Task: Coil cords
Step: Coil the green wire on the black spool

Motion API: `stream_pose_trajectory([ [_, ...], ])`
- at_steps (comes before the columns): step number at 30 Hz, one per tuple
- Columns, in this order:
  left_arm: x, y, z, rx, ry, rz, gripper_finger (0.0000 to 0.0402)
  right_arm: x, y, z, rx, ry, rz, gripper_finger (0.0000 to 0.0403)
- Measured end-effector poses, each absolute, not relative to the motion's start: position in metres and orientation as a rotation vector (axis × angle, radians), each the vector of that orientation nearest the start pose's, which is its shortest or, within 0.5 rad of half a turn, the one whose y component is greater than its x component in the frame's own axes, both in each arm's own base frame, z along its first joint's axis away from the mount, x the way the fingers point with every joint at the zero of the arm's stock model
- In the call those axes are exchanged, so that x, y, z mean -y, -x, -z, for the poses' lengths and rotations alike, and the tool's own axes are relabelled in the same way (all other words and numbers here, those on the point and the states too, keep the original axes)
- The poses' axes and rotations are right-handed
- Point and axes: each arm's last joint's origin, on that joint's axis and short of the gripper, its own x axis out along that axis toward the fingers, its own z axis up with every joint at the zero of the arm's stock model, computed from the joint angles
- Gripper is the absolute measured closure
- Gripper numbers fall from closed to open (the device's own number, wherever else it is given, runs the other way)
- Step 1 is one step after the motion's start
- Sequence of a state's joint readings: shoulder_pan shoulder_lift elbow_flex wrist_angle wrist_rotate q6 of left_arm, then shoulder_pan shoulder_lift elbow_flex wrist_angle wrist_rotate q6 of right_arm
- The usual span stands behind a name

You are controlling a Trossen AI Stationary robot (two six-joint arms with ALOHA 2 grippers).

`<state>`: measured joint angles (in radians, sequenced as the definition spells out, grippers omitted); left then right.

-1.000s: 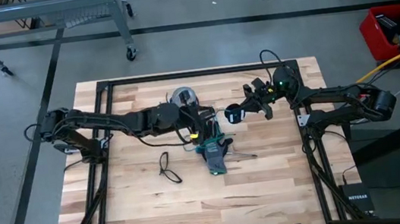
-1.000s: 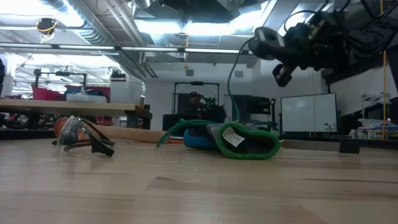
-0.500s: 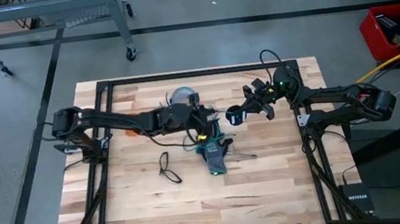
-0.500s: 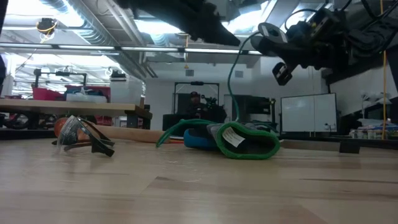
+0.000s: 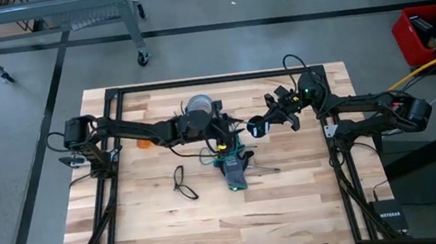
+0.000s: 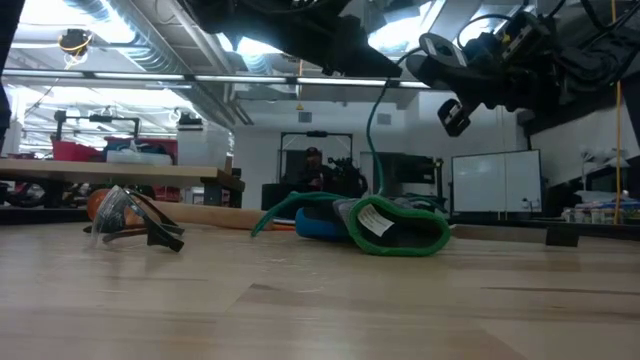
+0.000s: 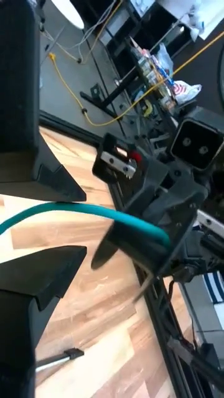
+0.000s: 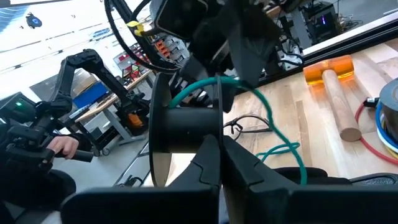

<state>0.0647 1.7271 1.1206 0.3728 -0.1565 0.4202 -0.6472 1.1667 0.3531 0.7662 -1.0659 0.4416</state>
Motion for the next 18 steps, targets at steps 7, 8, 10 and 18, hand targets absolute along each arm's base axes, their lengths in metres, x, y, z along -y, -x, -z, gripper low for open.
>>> stream_pose_trajectory([
  [7, -0.0339, -0.3887, -0.251, -0.286, -0.429, -0.179, 0.0359, 0.1065, -0.1827, -0.205, -0.125, -0.475, -0.396, 0.0401],
  [8, -0.035, -0.3886, -0.2511, -0.285, -0.428, -0.182, 0.0376, 0.1065, -0.1827, -0.2049, -0.126, -0.476, -0.396, 0.0401],
  [10, -0.0373, -0.3886, -0.2519, -0.278, -0.424, -0.19, 0.0393, 0.1065, -0.1827, -0.2049, -0.126, -0.477, -0.395, 0.0401],
  [18, -0.0394, -0.3898, -0.2575, -0.247, -0.456, -0.205, 0.0397, 0.1083, -0.1829, -0.1963, -0.177, -0.544, -0.295, 0.0401],
])
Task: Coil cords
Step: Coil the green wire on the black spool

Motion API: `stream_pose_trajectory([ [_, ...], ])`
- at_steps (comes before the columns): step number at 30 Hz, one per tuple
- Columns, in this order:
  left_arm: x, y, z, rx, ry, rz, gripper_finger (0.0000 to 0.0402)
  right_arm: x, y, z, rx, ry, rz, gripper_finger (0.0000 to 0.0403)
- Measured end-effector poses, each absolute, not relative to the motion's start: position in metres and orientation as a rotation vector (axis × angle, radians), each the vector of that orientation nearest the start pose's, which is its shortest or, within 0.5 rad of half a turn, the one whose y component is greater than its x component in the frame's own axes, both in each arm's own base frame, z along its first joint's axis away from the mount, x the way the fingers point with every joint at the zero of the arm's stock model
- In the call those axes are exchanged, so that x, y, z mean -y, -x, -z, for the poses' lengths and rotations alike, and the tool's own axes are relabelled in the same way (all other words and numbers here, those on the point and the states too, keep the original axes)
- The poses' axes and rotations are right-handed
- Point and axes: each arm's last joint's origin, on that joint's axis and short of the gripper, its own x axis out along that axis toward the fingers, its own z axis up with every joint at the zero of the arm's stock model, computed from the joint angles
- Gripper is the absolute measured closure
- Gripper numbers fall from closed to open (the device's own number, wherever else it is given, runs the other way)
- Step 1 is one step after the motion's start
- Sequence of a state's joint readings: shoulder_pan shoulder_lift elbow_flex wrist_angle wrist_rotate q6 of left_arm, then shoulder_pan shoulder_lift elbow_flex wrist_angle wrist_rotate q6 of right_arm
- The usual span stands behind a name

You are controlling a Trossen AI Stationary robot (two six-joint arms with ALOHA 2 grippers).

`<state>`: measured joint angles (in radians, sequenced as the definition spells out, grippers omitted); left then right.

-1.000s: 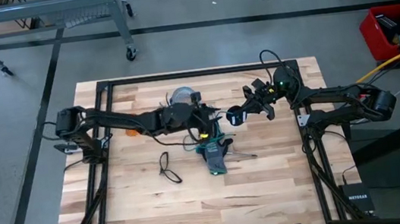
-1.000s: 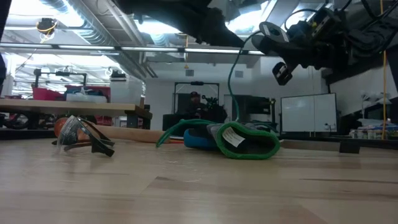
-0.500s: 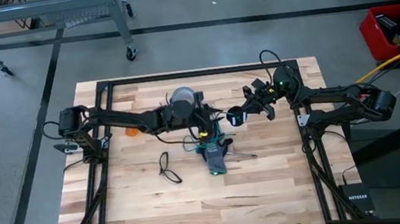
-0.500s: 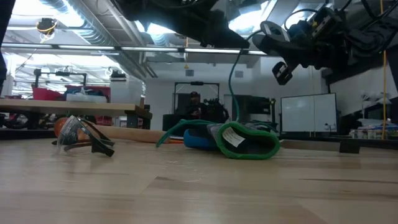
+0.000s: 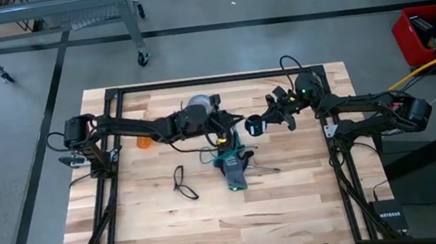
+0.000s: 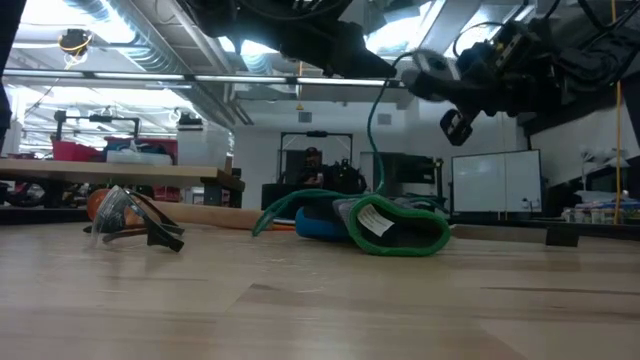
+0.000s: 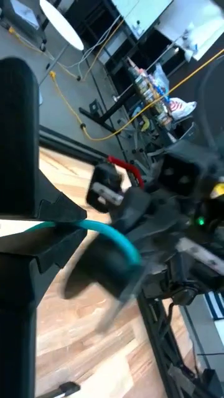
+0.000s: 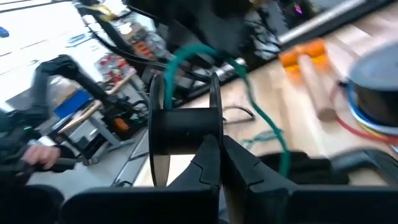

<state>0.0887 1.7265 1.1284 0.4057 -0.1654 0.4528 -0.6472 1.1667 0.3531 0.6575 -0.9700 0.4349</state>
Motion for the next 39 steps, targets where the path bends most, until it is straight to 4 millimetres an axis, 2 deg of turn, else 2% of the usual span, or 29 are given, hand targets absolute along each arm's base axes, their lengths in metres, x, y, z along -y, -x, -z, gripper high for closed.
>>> stream_pose_trajectory([
  [10, -0.039, -0.393, -0.267, -0.23, -0.434, -0.211, 0.04, 0.112, -0.182, -0.186, -0.235, -0.589, -0.098, 0.0401],
  [15, -0.038, -0.391, -0.259, -0.319, -0.424, -0.208, 0.04, 0.112, -0.182, -0.184, -0.25, -0.602, -0.08, 0.0401],
  [20, -0.039, -0.388, -0.253, -0.413, -0.435, -0.3, 0.0399, 0.112, -0.181, -0.179, -0.282, -0.615, -0.065, 0.0401],
  [31, -0.043, -0.385, -0.253, -0.452, -0.432, -0.447, 0.0369, 0.106, -0.174, -0.162, -0.446, -0.696, -0.046, 0.0401],
  [39, -0.029, -0.387, -0.251, -0.442, -0.418, -0.371, 0.0371, 0.1, -0.165, -0.147, -0.601, -0.705, -0.03, 0.0401],
])
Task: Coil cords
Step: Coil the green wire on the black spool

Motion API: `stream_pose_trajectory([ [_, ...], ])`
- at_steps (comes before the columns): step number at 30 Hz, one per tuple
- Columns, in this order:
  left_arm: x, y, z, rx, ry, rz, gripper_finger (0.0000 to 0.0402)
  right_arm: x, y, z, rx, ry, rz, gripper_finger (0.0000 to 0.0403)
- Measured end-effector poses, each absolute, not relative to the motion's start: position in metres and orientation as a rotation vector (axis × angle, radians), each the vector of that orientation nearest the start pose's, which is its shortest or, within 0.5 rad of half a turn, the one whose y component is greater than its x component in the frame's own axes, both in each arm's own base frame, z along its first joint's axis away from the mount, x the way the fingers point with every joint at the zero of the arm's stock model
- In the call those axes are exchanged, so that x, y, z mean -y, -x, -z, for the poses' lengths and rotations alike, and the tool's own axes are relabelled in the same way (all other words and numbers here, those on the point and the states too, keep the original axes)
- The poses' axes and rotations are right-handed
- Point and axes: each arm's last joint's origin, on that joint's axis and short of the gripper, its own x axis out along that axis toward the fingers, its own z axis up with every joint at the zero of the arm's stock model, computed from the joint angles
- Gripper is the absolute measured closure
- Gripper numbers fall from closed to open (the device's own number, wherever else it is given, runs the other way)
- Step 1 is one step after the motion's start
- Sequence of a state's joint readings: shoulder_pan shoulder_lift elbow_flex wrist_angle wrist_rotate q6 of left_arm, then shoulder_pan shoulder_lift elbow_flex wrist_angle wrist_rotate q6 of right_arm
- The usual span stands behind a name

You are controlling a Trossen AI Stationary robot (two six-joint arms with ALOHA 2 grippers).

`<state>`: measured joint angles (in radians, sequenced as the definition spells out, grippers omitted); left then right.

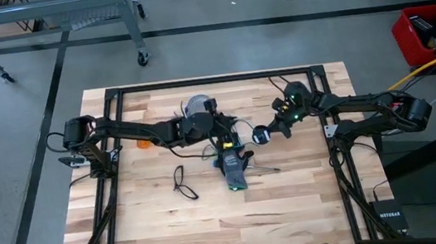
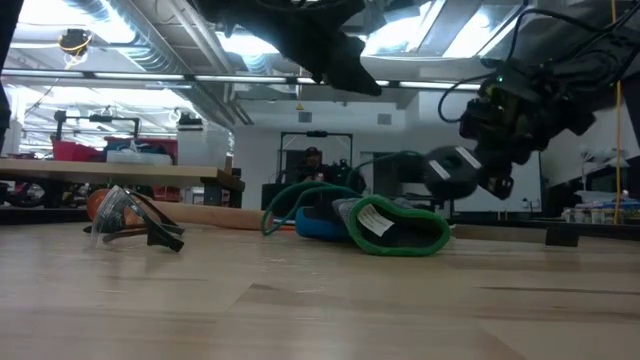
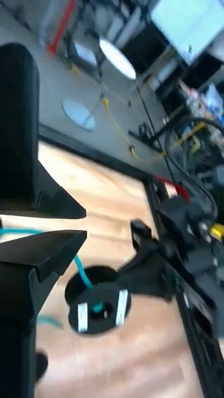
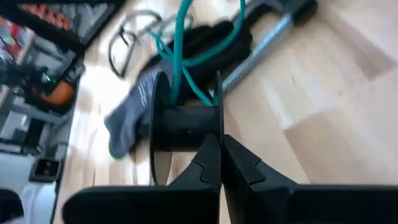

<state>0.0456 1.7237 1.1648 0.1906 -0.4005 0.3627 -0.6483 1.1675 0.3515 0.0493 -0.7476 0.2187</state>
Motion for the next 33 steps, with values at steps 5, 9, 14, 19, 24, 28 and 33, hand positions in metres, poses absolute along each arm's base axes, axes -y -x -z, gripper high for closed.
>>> stream_pose_trajectory([
  [5, -0.029, -0.389, -0.251, -0.381, -0.19, -0.114, 0.0394, 0.097, -0.164, -0.147, -0.595, -0.582, -0.149, 0.0401],
  [9, -0.034, -0.389, -0.251, -0.365, -0.079, -0.017, 0.0397, 0.092, -0.167, -0.148, -0.57, -0.465, -0.25, 0.0402],
  [14, -0.044, -0.388, -0.254, -0.333, -0.018, -0.009, 0.0399, 0.079, -0.174, -0.147, -0.605, -0.401, -0.27, 0.0402],
  [19, -0.047, -0.387, -0.254, -0.33, 0.052, 0.108, 0.0397, 0.067, -0.182, -0.147, -0.65, -0.336, -0.251, 0.0402],
  [24, -0.042, -0.388, -0.253, -0.329, 0.031, 0.17, 0.0399, 0.063, -0.195, -0.157, -0.682, -0.203, -0.08, 0.0402],
  [28, -0.039, -0.388, -0.253, -0.325, -0.016, 0.184, 0.0397, 0.063, -0.207, -0.174, -0.693, -0.039, 0.065, 0.0402],
  [33, -0.04, -0.388, -0.253, -0.328, -0.062, 0.133, 0.04, 0.065, -0.214, -0.194, -0.79, 0.144, 0.236, 0.0402],
])
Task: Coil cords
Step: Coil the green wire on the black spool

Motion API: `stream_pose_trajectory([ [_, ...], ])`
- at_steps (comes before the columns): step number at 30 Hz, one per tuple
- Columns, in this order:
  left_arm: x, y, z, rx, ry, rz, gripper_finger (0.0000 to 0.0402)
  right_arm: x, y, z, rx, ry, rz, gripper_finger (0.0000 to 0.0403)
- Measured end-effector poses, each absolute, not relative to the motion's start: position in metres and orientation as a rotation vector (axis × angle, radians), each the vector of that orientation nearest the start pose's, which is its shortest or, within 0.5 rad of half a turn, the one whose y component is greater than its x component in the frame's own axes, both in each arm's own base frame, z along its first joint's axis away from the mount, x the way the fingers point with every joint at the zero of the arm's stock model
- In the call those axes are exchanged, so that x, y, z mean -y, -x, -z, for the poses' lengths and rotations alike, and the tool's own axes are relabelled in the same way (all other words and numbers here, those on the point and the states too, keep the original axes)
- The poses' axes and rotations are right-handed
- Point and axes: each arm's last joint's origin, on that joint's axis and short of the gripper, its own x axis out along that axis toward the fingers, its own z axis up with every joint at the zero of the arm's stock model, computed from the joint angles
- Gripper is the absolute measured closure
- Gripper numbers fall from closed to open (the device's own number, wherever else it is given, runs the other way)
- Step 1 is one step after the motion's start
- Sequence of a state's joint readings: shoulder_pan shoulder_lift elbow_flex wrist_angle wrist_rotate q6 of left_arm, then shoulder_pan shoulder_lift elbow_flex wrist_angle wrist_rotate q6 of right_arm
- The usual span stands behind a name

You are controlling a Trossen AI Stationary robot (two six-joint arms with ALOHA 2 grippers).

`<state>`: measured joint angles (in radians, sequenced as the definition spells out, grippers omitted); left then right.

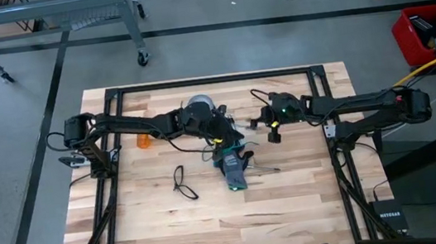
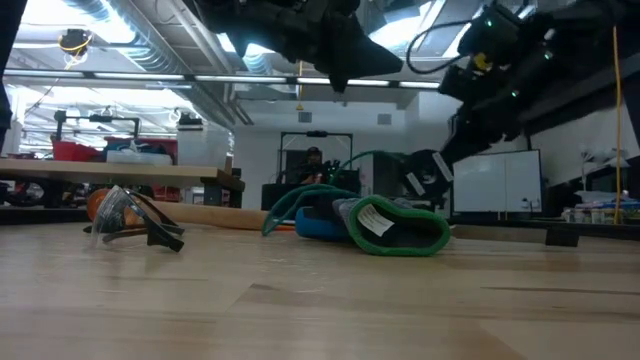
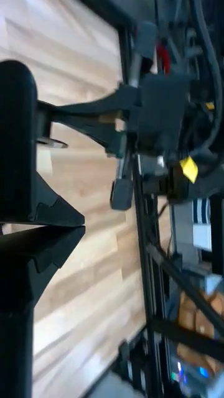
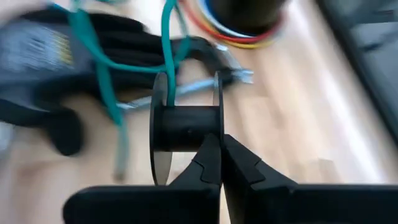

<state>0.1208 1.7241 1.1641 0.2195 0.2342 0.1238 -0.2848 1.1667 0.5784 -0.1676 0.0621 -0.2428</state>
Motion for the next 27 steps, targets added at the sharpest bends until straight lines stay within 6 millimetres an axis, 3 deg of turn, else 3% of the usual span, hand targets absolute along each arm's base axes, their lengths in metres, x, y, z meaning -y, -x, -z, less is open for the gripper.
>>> stream_pose_trajectory([
  [5, -0.044, -0.388, -0.253, -0.336, -0.085, 0.046, 0.0395, 0.067, -0.213, -0.208, -0.911, 0.232, 0.35, 0.0402],
  [9, -0.047, -0.387, -0.251, -0.366, -0.098, -0.038, 0.0394, 0.066, -0.211, -0.213, -0.972, 0.23, 0.342, 0.0399],
  [19, -0.051, -0.378, -0.233, -0.586, -0.21, -0.172, 0.0393, 0.063, -0.211, -0.214, -0.969, 0.175, 0.238, 0.04],
  [27, -0.054, -0.376, -0.232, -0.622, -0.276, -0.243, 0.0393, 0.063, -0.213, -0.215, -0.949, 0.163, 0.219, 0.04],
])
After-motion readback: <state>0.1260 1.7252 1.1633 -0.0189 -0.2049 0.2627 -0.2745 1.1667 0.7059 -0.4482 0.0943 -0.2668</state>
